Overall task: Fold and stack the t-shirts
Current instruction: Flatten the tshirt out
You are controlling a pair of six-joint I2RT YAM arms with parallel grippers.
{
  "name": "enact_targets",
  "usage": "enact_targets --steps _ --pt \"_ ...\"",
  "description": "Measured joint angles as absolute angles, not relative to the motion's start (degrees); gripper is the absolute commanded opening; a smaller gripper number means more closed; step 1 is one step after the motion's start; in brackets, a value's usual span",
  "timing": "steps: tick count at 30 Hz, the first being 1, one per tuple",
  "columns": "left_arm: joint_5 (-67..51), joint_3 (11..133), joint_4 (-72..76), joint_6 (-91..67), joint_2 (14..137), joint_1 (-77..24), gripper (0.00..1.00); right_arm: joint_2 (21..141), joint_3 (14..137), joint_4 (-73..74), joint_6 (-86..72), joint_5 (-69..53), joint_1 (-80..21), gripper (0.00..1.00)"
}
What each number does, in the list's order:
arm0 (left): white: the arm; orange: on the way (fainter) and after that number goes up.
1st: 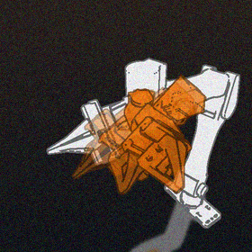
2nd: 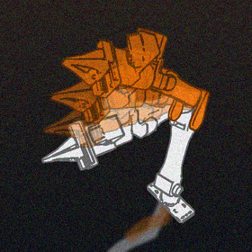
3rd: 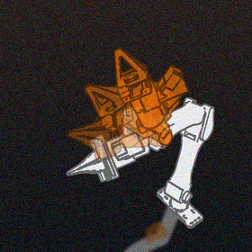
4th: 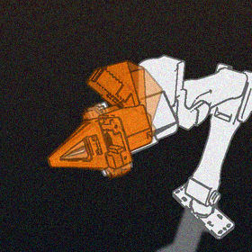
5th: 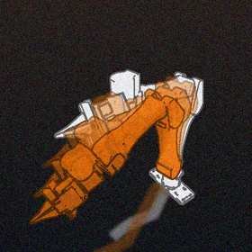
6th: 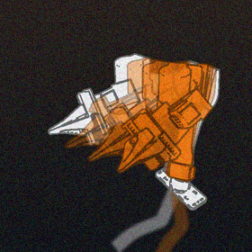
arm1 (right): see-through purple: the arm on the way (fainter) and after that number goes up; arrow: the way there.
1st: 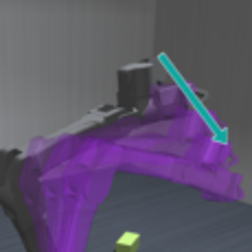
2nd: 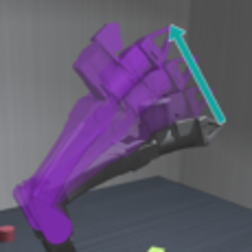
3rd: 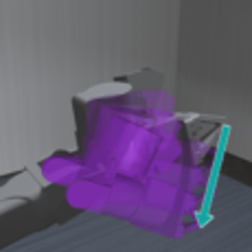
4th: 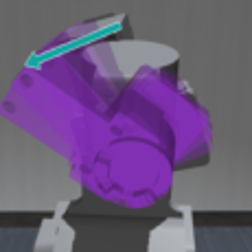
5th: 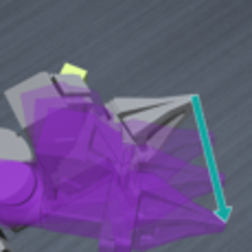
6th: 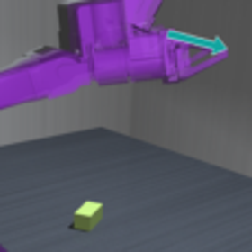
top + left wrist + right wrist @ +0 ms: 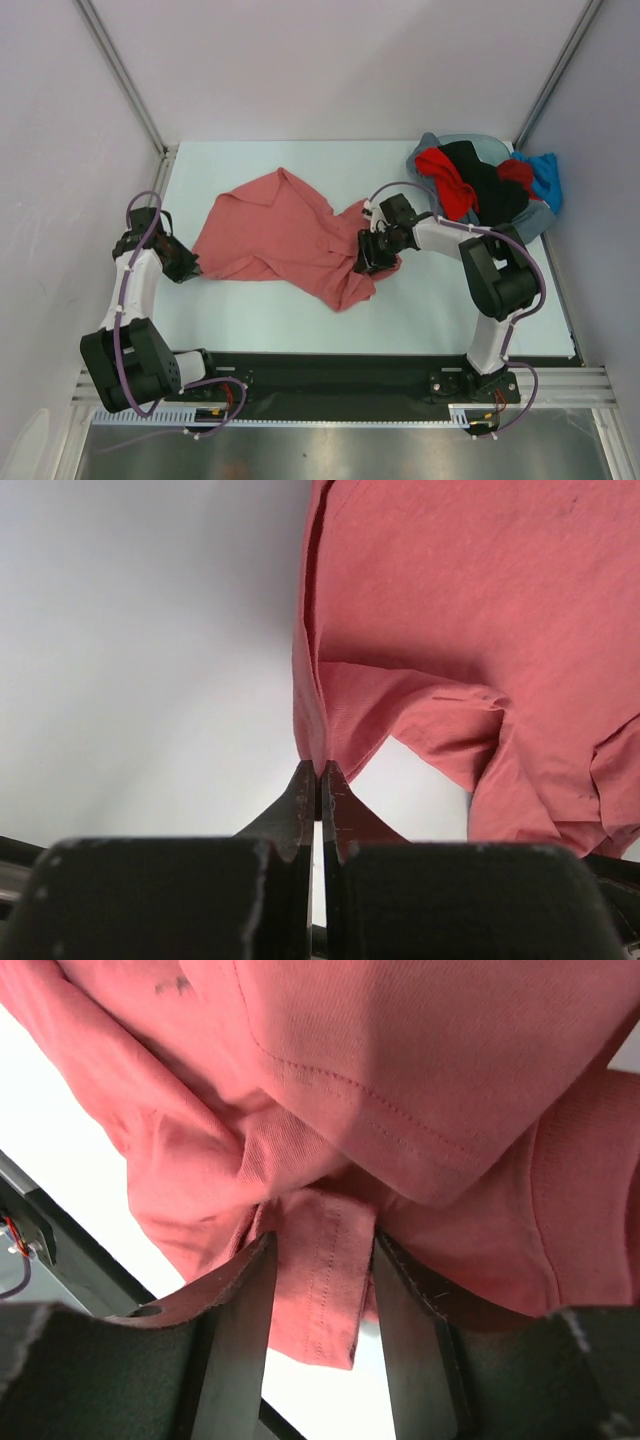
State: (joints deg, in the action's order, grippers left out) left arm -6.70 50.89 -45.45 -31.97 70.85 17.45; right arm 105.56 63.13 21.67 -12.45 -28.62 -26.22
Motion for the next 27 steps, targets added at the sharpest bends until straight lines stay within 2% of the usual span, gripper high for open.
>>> enact_targets --steps 4,5,9,15,21,27 --pt "-6.74 50.89 -45.45 -31.46 70.87 17.45 0.0 106.19 63.35 20.95 -12.99 -29.5 -26.2 0.42" --pt "-6.76 50.89 -45.45 -31.4 70.87 17.45 0.0 106.34 63.46 20.82 -13.21 -29.47 -26.22 0.37" --pt "-6.76 50.89 -45.45 -31.29 70.98 17.45 0.0 106.34 63.57 21.15 -13.63 -27.94 -26.22 0.0" --pt "-6.55 50.89 -45.47 -30.94 70.98 17.45 0.0 103.24 65.47 28.86 -15.16 -19.14 -26.3 0.0" --pt "-5.15 50.78 -45.63 -30.96 70.26 17.45 0.0 88.29 65.45 39.81 -17.87 -10.07 -26.35 0.0" --pt "-3.7 50.72 -45.67 -31.0 69.52 17.45 0.0 73.56 60.23 45.74 -20.6 -8.43 -25.61 0.0"
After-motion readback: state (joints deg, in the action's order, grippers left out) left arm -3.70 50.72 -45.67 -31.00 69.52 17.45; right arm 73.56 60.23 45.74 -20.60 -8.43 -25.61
